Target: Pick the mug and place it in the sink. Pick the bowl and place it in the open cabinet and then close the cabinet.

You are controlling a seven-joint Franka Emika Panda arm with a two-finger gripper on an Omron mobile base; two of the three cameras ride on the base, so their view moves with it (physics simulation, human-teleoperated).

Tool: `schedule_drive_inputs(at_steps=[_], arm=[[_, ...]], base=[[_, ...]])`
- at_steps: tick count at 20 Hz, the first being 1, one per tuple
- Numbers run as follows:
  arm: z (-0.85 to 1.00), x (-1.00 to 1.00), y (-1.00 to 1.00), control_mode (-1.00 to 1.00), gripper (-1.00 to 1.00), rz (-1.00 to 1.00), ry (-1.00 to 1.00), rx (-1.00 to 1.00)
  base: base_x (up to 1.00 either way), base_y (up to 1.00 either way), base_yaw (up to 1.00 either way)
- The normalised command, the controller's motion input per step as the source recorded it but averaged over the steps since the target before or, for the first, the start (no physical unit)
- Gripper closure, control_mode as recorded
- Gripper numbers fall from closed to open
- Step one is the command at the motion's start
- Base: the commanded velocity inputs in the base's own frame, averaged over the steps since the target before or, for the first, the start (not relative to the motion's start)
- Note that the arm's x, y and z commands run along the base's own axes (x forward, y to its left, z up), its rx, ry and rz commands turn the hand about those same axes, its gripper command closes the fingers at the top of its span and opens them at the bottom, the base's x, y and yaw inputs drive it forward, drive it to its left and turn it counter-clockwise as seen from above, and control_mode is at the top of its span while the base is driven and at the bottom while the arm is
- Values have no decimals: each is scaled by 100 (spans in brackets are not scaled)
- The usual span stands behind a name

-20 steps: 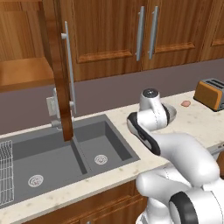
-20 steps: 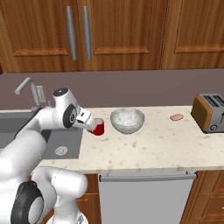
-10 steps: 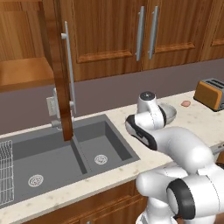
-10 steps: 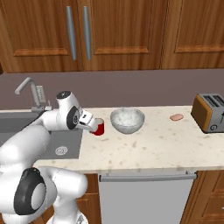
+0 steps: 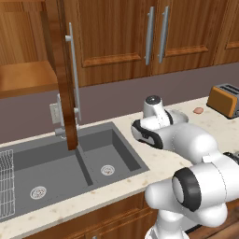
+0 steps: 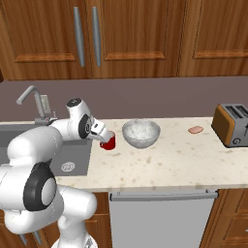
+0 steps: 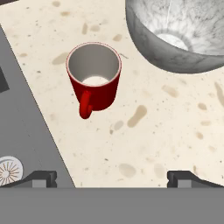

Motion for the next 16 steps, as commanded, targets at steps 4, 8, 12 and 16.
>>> schedule_drive_inputs(at_steps=[4, 8, 12, 16], arm=[[-7, 18, 2, -100, -100, -6, 2, 0], [-16, 21, 4, -100, -100, -7, 2, 0], [-24, 13, 0, -100, -100, -7, 4, 0], [-28, 10, 0, -100, -100, -7, 4, 0]], base=[[0, 0, 0], [0, 0, 0], [0, 0, 0], [0, 0, 0]])
